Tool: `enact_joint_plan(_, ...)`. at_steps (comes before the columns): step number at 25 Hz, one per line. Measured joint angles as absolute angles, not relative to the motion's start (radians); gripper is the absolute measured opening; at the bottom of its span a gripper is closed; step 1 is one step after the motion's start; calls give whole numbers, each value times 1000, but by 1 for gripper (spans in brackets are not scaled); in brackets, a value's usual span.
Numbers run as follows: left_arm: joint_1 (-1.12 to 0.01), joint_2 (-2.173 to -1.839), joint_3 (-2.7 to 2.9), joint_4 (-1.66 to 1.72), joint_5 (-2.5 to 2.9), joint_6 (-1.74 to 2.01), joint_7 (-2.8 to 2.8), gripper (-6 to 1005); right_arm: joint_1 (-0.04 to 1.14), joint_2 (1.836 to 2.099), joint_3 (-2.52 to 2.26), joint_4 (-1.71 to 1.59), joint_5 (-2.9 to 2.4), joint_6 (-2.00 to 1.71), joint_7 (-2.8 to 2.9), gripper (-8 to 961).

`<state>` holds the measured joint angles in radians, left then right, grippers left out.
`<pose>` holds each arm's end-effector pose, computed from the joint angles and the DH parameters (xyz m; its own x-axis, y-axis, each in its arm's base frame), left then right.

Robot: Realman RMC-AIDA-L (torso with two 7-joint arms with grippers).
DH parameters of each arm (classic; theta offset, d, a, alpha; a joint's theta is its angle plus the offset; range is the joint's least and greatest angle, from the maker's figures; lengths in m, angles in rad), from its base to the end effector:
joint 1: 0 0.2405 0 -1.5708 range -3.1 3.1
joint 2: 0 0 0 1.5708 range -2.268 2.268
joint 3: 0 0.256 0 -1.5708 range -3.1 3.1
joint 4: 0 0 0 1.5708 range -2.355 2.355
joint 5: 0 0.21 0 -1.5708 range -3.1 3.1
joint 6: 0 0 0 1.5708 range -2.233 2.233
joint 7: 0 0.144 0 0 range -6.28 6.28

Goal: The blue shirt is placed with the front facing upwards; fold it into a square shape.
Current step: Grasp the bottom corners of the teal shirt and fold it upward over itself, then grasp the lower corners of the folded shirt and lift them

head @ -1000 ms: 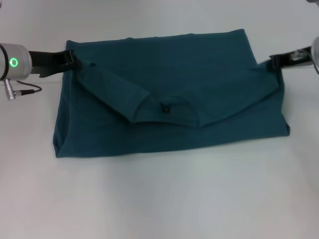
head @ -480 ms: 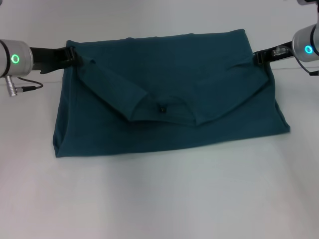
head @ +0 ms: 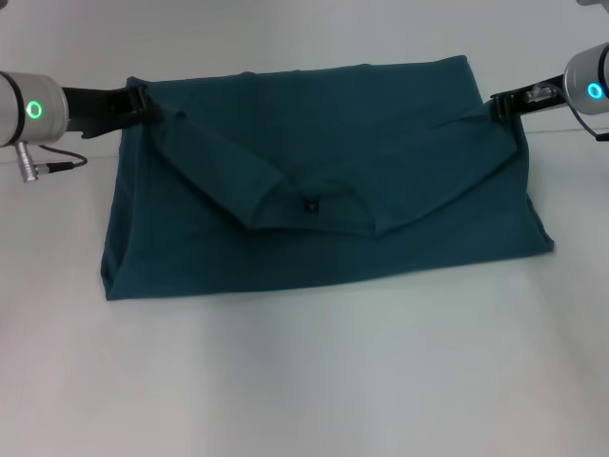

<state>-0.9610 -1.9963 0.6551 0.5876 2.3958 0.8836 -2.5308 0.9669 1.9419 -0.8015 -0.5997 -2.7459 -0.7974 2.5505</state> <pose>-0.1971 0.4921 0.0422 0.3122 0.7042 0.6377 0.9481 -0.1880 -0.2566 0.2276 0.5010 0.0714 0.6016 -0.6916 -0.3998 -0.7073 -0.2285 -0.6689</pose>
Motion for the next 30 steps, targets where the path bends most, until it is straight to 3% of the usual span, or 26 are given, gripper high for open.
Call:
enact_joint_plan(8, -957, -1996, 655, 588, 2391, 909, -2530, 85, 955, 1930, -797, -595, -2755, -811, 2565, 84)
enact_joint_plan(17, -921, -2005, 646, 629, 2377, 919, -2561, 323, 933, 1919, -779, -609, -2751, -818, 2571, 254)
enact_joint_plan(21, -854, -2017, 645, 702, 2283, 982, -2565, 465, 877, 1919, -733, -686, -2627, -920, 2510, 432)
enact_joint_plan(27, -711, -2024, 639, 759, 2077, 1108, -2554, 740, 671, 1926, -713, -802, -2136, -1172, 2313, 721)
enact_joint_plan(30, -653, -2033, 622, 755, 2041, 1168, -2539, 800, 576, 1925, -703, -803, -1955, -1283, 2242, 769)
